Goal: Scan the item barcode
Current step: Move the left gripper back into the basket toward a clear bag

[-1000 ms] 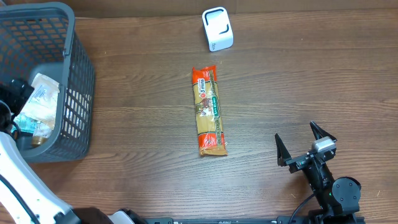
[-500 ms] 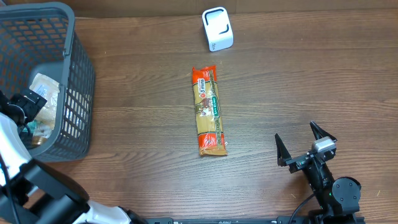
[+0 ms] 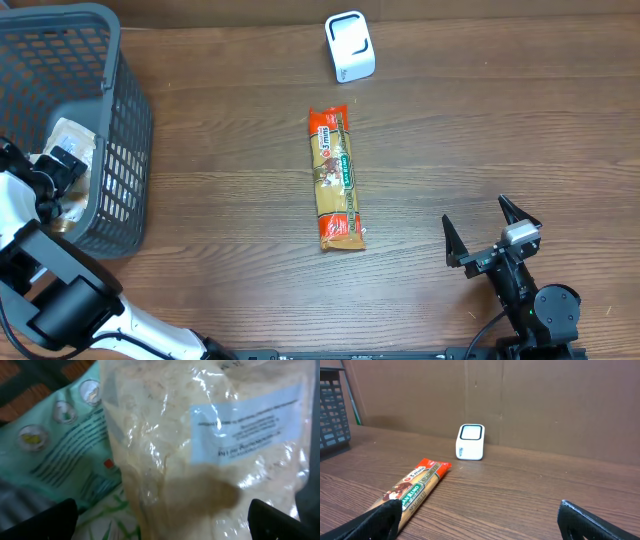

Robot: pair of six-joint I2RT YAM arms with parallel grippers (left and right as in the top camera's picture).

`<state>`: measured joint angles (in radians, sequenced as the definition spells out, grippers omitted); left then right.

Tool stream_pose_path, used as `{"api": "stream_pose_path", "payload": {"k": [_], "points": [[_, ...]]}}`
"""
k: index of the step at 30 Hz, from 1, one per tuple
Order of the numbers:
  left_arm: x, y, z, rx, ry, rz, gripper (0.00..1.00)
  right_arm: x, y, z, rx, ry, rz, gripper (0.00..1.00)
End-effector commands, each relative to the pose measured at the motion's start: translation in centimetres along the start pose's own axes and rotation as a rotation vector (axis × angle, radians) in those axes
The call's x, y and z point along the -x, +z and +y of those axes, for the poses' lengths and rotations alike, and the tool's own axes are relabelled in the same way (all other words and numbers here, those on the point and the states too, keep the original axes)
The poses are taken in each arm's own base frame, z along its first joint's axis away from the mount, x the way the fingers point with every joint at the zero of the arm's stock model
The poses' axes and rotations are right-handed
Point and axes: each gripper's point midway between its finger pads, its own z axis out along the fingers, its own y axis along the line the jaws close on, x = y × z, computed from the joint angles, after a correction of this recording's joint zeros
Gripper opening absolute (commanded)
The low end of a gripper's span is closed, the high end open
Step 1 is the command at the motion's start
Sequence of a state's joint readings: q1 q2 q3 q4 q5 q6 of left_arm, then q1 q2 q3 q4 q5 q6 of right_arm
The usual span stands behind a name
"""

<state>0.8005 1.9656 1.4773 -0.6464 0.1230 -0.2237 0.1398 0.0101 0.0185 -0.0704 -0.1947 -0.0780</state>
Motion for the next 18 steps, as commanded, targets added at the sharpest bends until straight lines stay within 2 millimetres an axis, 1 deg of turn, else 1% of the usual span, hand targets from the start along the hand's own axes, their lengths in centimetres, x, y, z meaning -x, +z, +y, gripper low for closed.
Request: {"api": "stream_pose_path", "payload": {"k": [1,3,4,5,7,9,11,14,16,18], "points": [[-0.3,1.6,-0.8,-0.066,0.057,0.015,1.0,-0.2,0.0,0.2,0.008,0.003,-0.003,1.0],[0.2,1.7,-1.9,-0.13,0.082,-0.002,0.97,-0.2,0.0,0.2,0.008,0.003,-0.003,1.0],[0.5,1.6,-2.5,-0.163,0.098,-0.015,0.95,-0.2,0.0,0.2,0.008,0.003,-0.003,1.0],[1.1,1.3,-3.7,-0.228,0.133,-0.043,0.9,-0.2,0.0,0.2,0.008,0.003,-0.003,1.0],[1.5,1.2,-4.8,-0.283,0.165,-0.065,0.86,-0.2,0.0,0.2,0.008,0.003,-0.003,1.0],[1.5,1.5,-4.9,-0.284,0.183,-0.067,0.84,-0.2,0.0,0.2,0.008,0.003,-0.003,1.0],[1.0,2.3,-5.0,-0.284,0.214,-0.054,0.84,-0.2,0.0,0.2,0.008,0.003,-0.003,1.0],[-0.1,4.0,-5.0,-0.282,0.23,-0.013,0.83,-0.2,0.0,0.2,0.008,0.003,-0.003,1.0],[-1.0,5.3,-4.9,-0.281,0.225,0.02,0.78,-0.2,0.0,0.2,0.008,0.003,-0.003,1.0],[-1.8,6.4,-4.7,-0.279,0.221,0.048,0.66,-0.2,0.0,0.2,0.008,0.003,-0.003,1.0]]}}
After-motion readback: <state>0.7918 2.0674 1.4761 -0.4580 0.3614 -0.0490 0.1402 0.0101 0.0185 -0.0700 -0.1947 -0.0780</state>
